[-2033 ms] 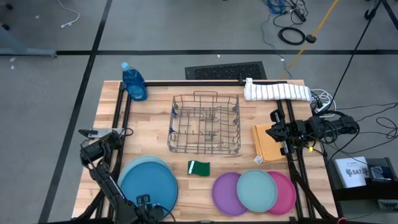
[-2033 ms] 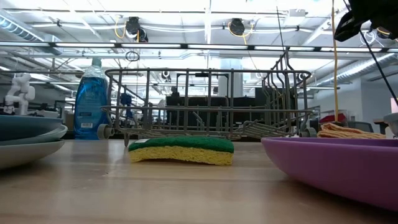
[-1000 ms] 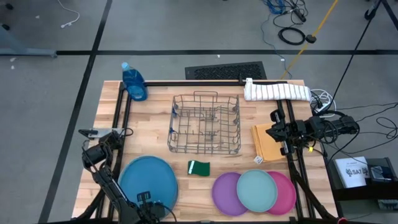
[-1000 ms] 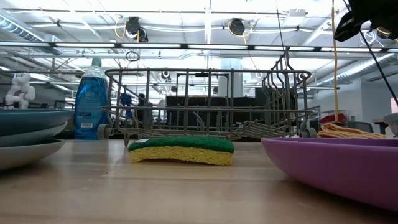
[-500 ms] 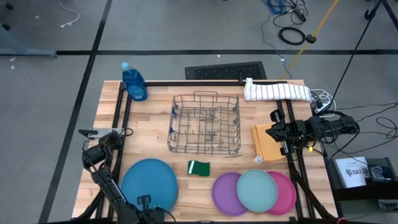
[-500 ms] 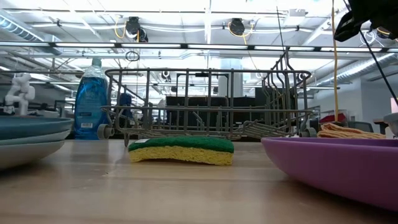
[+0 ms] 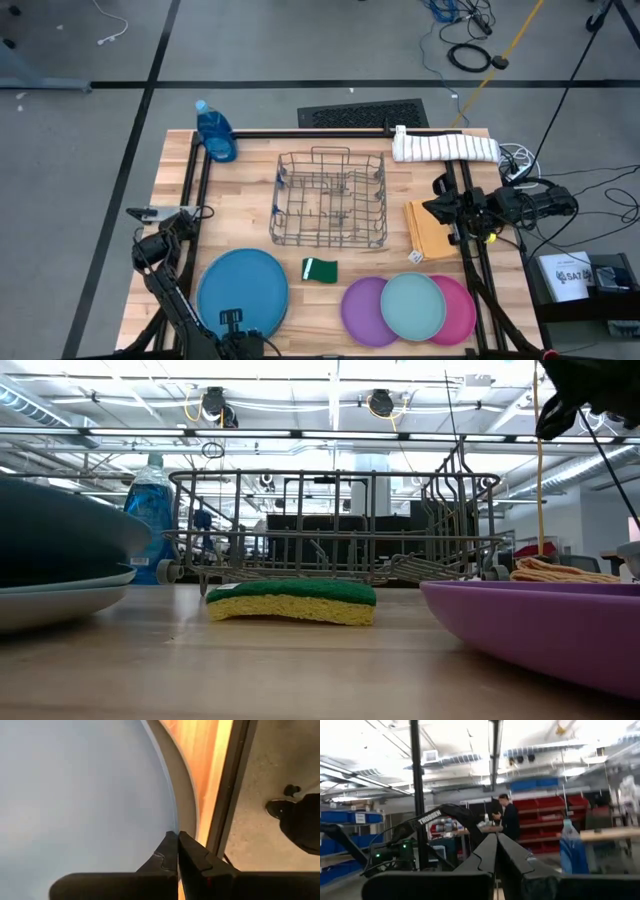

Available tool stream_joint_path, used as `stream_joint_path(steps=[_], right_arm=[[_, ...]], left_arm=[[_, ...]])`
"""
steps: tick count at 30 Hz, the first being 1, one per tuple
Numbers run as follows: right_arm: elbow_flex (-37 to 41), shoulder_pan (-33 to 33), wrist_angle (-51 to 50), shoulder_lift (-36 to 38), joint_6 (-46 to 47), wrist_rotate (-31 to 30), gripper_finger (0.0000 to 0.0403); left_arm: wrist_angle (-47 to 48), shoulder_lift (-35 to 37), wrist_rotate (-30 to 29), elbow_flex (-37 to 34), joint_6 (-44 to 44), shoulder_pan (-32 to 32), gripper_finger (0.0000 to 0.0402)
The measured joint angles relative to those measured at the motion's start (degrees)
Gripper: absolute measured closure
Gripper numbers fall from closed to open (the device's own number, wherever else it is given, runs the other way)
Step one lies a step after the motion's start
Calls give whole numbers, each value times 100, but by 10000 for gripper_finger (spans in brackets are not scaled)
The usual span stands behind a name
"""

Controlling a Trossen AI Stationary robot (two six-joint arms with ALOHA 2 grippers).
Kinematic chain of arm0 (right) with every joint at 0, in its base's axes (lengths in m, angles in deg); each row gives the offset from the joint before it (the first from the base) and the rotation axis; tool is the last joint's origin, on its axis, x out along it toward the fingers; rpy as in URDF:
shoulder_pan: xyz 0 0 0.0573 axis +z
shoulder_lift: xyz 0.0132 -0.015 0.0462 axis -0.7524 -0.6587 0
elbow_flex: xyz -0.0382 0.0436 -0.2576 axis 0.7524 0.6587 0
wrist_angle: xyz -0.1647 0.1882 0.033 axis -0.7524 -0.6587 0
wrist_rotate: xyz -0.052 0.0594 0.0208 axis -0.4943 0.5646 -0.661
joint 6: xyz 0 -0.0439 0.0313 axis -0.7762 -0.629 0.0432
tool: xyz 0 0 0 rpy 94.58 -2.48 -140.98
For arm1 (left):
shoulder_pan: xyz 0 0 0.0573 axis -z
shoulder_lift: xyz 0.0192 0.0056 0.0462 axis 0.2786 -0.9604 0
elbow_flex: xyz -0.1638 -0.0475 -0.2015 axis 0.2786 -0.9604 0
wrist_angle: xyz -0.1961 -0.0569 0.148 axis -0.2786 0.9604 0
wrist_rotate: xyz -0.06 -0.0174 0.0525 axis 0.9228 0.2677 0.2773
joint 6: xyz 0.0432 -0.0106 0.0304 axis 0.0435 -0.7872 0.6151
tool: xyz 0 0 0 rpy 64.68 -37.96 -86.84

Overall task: Sort dishes
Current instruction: Put the blue plate in the dish rack

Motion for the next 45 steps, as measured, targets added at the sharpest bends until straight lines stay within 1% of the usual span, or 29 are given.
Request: stream_joint_path(steps=[5,10,13,15,19,23,27,30,35,38,40,45], right_arm=[[0,4,-30,-166,426,81,396],[-60,4,-61,-686,458,79,396],[-378,4,-56,-1156,440,82,390],[-717,4,-55,-1541,404,146,375],[-1597,4,-487,-2555,312,216,332],[-2443,43,-1038,-3872,176,225,286],[-3192,209,-1075,-5264,-228,276,243],[-3830,340,-1139,-6186,-436,488,211],[-4966,683,-1663,-7472,-1023,530,164],[-5642,854,-2080,-8124,-1399,472,143],[-5991,965,-2200,-8535,-1691,325,134],[-6736,1121,-2487,-9462,-2395,185,130]], left_arm=[[-1,0,-14,0,0,0,402],[24,22,-35,0,-6,-7,402],[55,22,-37,0,-6,-7,402],[61,22,-37,0,-4,-17,402],[98,50,-41,0,9,-43,402],[100,179,-221,0,0,-48,402],[123,381,-451,2,-7,-50,402],[133,508,-594,2,-11,-69,402],[146,628,-641,2,-9,-81,402],[147,669,-642,2,-9,-76,402],[146,691,-691,2,-9,-75,402],[143,691,-721,2,-7,-76,401]])
